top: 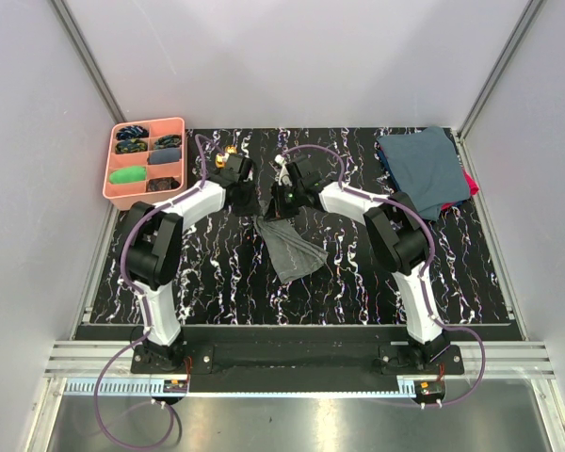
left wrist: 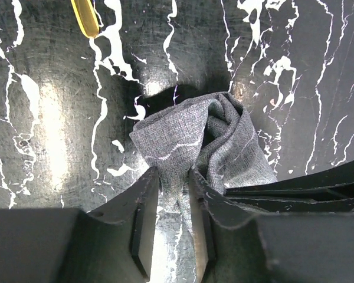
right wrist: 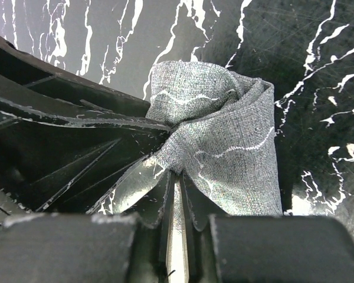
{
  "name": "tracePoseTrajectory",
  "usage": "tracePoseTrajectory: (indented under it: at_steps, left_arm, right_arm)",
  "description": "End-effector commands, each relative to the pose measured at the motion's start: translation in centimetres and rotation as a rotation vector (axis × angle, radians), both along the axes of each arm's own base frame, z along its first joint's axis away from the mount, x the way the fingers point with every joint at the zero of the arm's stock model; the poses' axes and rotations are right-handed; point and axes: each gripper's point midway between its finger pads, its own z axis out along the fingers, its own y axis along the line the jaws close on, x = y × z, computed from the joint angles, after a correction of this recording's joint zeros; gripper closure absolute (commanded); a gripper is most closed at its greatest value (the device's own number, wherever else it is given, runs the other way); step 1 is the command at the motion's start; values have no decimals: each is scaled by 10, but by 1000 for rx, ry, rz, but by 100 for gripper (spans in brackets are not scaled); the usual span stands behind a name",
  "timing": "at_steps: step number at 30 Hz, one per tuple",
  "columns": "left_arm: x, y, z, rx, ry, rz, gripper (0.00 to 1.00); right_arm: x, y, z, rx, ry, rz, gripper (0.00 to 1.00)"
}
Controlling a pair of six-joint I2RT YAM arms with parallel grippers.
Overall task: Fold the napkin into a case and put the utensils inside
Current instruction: Stuff the top corner of the smaller-rectangle-folded napkin into the folded napkin.
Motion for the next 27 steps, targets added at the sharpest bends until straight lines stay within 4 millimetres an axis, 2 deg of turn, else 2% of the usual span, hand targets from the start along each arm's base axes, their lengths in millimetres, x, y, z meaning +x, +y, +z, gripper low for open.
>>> tracePoseTrajectory:
  at_steps: [1,9,15,16,23,27]
  left_arm:
    - [13,-4,13,10,-46,-13,73]
    - [18,-4,13,31,-60,-7,100]
    - [11,-17,23,-50,-90,-29,100]
    - [10,-20,31,-73,-105,-37,100]
    - [0,-29,31,-167,-122,-43,100]
    - [4,-23,37,-153,-137,-17,100]
  right_arm:
    - [9,10,13,56,-17,14,89]
    - [8,14,4,65,9,17,90]
    - [7,21,6,98,28,36,90]
    - [8,23,6,104,35,38,89]
    - [8,32,1,107,77,69,88]
    - [1,26,-8,90,80,77,88]
